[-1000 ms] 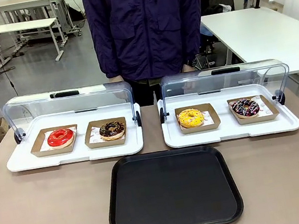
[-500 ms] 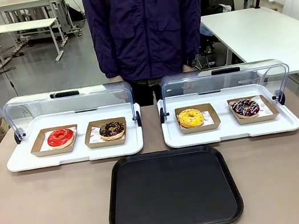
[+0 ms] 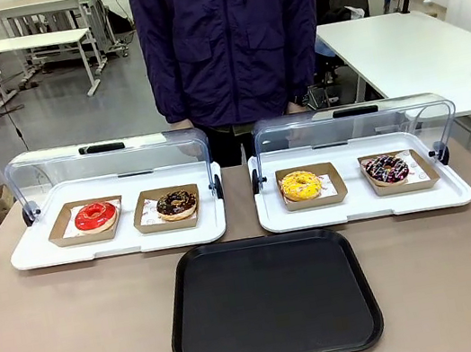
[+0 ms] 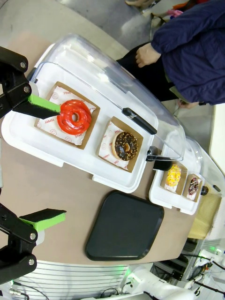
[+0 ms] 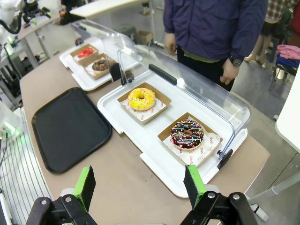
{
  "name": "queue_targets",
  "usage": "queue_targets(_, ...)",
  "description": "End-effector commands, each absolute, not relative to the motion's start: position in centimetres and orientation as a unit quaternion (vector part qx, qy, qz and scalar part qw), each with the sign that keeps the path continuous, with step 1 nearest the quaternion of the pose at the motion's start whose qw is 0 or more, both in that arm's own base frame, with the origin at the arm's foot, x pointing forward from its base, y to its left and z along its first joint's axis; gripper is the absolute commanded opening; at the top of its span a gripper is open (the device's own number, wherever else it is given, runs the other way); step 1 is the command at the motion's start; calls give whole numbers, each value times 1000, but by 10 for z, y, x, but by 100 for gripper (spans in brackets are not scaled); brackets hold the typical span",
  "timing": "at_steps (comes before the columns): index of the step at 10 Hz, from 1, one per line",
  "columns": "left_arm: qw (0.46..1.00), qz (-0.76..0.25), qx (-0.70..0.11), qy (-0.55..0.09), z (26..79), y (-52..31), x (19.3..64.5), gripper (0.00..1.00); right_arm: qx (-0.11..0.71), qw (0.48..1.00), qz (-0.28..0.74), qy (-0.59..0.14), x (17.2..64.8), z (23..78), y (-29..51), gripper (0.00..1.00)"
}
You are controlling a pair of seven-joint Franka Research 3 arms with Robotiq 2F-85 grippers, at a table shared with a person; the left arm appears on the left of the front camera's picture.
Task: Move the second donut from the left to the tray.
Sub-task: Pick up the Paper togo box containing the Donut indicated by the person and place it on the Handle tray.
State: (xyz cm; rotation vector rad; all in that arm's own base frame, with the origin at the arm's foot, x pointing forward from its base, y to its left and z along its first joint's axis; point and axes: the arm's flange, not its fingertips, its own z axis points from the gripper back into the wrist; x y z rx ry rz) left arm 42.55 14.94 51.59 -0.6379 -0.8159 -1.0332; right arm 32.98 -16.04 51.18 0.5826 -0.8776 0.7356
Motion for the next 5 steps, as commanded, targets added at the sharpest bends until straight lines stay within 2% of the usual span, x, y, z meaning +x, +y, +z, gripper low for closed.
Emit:
queue_targets(1,740,-478,-292,-373,517,149,425,100,272,791,350,-421,333,513,-161,100)
queue_targets(5,740,-478,-292,-373,517,149,425,100,272,791,350,-421,333,513,-161,100)
